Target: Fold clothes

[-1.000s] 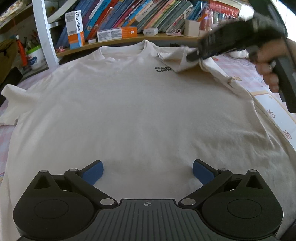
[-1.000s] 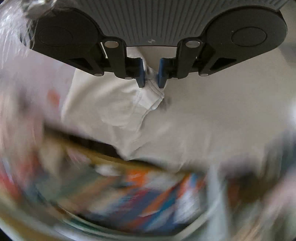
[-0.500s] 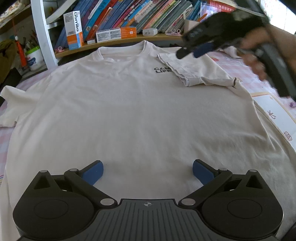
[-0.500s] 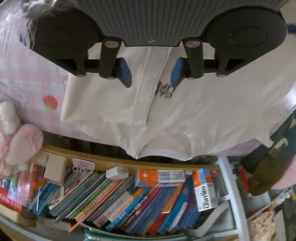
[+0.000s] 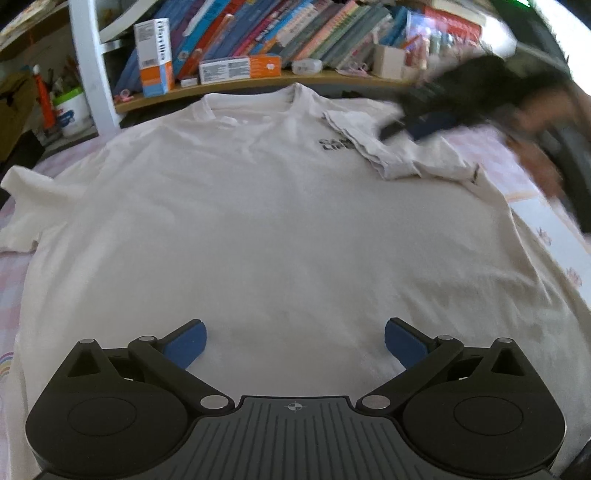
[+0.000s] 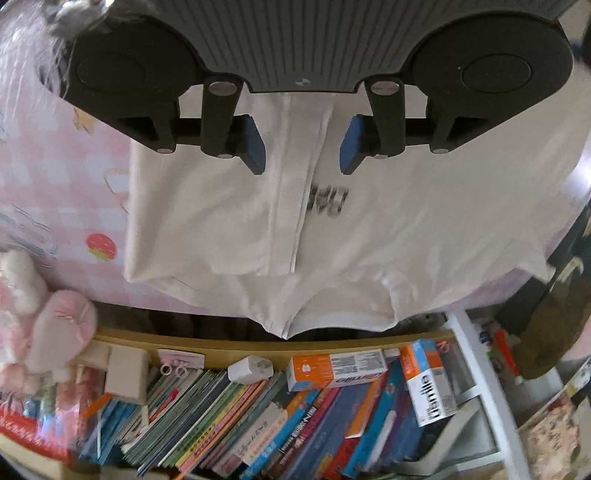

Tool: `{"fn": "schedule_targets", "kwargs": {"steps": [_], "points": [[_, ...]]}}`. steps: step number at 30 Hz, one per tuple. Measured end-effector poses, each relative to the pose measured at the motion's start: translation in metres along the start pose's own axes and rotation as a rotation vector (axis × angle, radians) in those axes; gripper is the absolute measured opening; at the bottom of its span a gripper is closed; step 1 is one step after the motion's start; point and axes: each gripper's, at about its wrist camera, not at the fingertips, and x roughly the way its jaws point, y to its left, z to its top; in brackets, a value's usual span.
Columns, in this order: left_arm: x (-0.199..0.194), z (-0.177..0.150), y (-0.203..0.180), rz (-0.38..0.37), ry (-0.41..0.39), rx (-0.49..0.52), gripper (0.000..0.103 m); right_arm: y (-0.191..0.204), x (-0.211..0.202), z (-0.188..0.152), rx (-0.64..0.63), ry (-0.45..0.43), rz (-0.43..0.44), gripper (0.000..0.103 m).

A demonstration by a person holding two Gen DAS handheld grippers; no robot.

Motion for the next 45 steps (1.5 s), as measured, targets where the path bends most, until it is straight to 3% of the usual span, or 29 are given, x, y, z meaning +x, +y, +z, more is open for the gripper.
{"fn": "schedule_targets", "kwargs": {"steps": [11,13,15,19,23,32,38,45], "points": [[-0.015,0.003,0.035,-0.036,-0.034,-0.068,0.103,0.022,-0.073,-0.091,0.112,0.012,-0.154,0.062],[-0.019,0.002,0.036,-0.043,-0.040,-0.061,0.103,0.025,-0.080,-0.101,0.145,0.008,-0.186,0.067],[-0.022,0.002,0.035,-0.043,-0.047,-0.058,0.103,0.027,-0.085,-0.108,0.177,0.000,-0.219,0.079],[-0.028,0.001,0.032,-0.025,-0.063,-0.065,0.103,0.033,-0.093,-0.114,0.187,-0.020,-0.252,0.088],[-0.033,0.001,0.029,0.019,-0.079,-0.095,0.103,0.038,-0.094,-0.113,0.114,-0.037,-0.243,0.095],[-0.054,-0.003,0.014,0.151,-0.079,-0.109,0.103,0.036,-0.092,-0.116,0.040,-0.044,-0.154,0.098],[-0.059,-0.006,0.007,0.177,-0.058,-0.099,0.103,0.033,-0.092,-0.130,0.041,-0.022,-0.124,0.098],[-0.062,-0.001,0.010,0.182,-0.074,-0.091,0.103,0.027,-0.096,-0.134,0.078,-0.031,-0.146,0.099]]}}
